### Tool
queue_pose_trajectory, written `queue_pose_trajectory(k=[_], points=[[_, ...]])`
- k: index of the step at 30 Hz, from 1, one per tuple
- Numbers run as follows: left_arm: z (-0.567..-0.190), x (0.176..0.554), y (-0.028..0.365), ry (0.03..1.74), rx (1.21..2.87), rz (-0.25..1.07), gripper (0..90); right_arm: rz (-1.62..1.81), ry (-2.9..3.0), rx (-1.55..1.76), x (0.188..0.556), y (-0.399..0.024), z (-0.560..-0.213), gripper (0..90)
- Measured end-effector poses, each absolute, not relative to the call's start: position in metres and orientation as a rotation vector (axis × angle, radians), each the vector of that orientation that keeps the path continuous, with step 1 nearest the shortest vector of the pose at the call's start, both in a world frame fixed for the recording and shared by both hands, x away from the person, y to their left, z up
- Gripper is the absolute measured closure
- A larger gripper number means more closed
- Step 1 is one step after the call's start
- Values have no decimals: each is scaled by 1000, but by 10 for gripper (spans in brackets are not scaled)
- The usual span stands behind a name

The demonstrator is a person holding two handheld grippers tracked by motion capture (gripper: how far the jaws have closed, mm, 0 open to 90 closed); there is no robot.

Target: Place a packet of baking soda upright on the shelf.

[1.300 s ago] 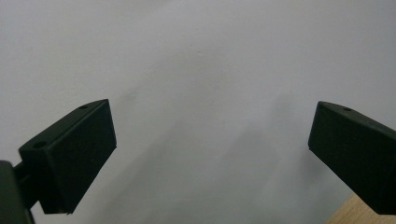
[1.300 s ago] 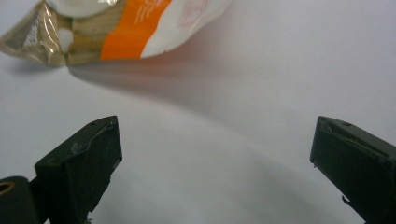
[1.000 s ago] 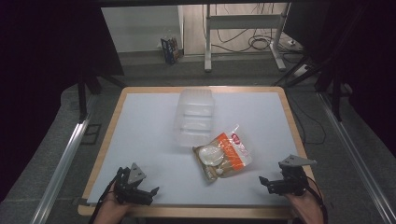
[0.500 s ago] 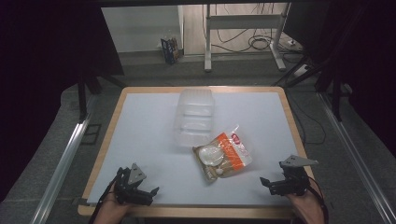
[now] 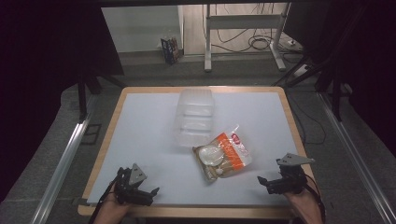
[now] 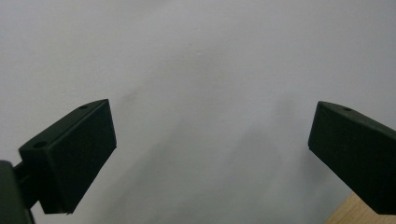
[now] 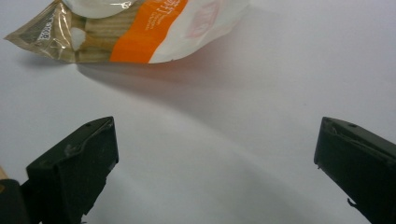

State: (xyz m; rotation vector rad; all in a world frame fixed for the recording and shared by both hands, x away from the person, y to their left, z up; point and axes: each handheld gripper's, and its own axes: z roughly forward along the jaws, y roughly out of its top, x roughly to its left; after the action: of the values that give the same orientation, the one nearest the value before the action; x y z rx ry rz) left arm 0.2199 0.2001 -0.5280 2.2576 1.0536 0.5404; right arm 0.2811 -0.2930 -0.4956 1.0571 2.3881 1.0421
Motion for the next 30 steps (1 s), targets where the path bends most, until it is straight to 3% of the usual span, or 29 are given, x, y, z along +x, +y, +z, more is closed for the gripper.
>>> queue_pose_trajectory(k=[30], points=[[-528, 220, 200, 1059, 2265, 541, 10, 1061, 2441, 1094, 305, -262, -496, 24]])
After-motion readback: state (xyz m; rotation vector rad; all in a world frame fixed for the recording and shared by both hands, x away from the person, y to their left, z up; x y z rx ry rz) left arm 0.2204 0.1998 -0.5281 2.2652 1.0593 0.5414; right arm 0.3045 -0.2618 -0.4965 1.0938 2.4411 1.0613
